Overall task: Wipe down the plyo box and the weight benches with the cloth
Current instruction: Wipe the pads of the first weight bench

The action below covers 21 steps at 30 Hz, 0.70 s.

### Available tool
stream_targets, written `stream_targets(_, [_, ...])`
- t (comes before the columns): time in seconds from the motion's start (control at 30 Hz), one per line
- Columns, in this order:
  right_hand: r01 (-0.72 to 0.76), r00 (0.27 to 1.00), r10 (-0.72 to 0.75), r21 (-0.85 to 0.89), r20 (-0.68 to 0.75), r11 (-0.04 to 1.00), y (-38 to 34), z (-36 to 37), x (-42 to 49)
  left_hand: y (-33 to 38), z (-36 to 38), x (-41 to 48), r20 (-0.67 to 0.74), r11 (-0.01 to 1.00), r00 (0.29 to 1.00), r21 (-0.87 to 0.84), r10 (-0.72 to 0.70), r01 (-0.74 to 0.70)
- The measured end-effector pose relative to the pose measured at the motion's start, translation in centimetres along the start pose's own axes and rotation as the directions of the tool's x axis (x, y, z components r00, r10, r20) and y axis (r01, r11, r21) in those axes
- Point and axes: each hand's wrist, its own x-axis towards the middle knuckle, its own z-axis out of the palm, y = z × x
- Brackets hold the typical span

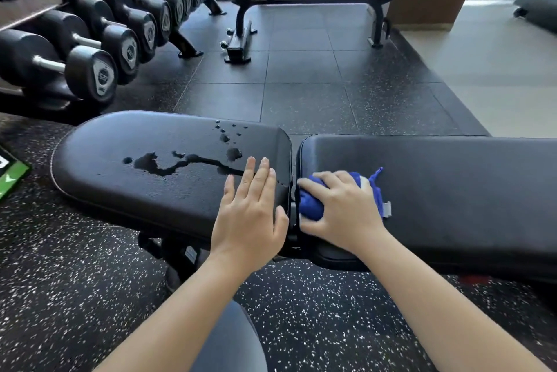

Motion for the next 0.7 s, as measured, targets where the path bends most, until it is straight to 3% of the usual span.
stream_targets(0.13, [-0.129, 0.955, 0.162, -0.143, 0.249, 0.981, 0.6, 1.3, 6.4, 0.1, -0.1, 0.0, -0.011, 1.0, 1.0, -0.015, -0.013, 0.013])
stream_targets(0.33, [-0.136, 0.933, 0.186, -0.177, 0.308, 0.975, 2.4, 2.8, 11.3, 0.0, 0.0, 0.2, -0.012, 1.0, 0.999, -0.009, -0.029, 0.029])
stream_targets(0.53, [-0.102, 0.969, 0.128, -0.129, 0.213, 0.986, -0.2, 0.4, 2.7, 0.0, 0.1, 0.0, 0.029, 0.999, 0.999, -0.031, -0.023, 0.023])
stream_targets(0.7, [-0.101, 0.995, 0.098, -0.154, -0.03, 0.983, -2.9, 0.2, -4.1, 0.0, -0.2, -0.3, 0.018, 0.995, 0.999, -0.086, -0.048, 0.049])
